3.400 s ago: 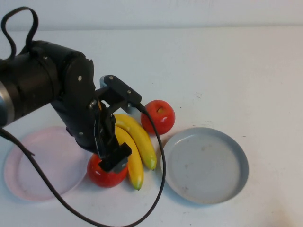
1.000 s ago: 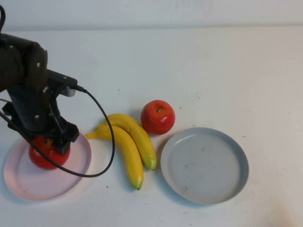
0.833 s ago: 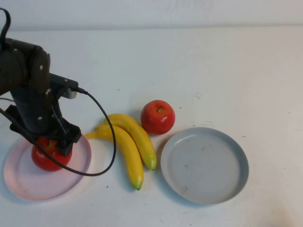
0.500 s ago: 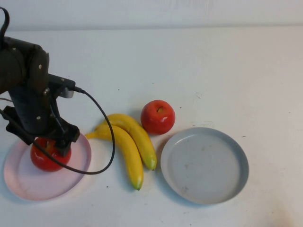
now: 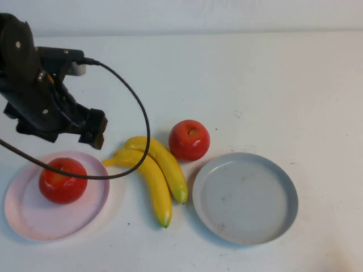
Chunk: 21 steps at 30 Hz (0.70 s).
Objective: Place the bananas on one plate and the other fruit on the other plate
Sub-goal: Put one type of fruit in the left plate
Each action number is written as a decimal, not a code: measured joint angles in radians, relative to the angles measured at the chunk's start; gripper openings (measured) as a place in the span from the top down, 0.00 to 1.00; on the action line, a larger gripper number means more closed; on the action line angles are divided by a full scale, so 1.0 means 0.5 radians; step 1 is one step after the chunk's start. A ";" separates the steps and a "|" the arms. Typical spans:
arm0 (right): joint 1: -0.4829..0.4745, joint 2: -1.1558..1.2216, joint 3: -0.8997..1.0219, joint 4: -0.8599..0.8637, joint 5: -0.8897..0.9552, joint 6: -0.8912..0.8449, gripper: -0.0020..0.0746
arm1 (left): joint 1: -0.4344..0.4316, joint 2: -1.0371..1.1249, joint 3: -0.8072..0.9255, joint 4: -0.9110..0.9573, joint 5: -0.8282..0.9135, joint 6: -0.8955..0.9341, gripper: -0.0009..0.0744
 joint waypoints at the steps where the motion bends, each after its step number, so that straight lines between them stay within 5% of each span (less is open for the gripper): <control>1: 0.000 0.000 0.000 0.000 0.000 0.000 1.00 | -0.013 0.000 0.000 -0.047 -0.056 0.033 0.10; 10: 0.000 0.000 0.000 0.000 0.000 0.000 1.00 | -0.268 0.081 0.000 -0.140 -0.418 0.285 0.37; 21: 0.000 0.000 0.000 0.000 0.000 0.000 1.00 | -0.469 0.307 -0.205 -0.028 -0.513 0.321 0.40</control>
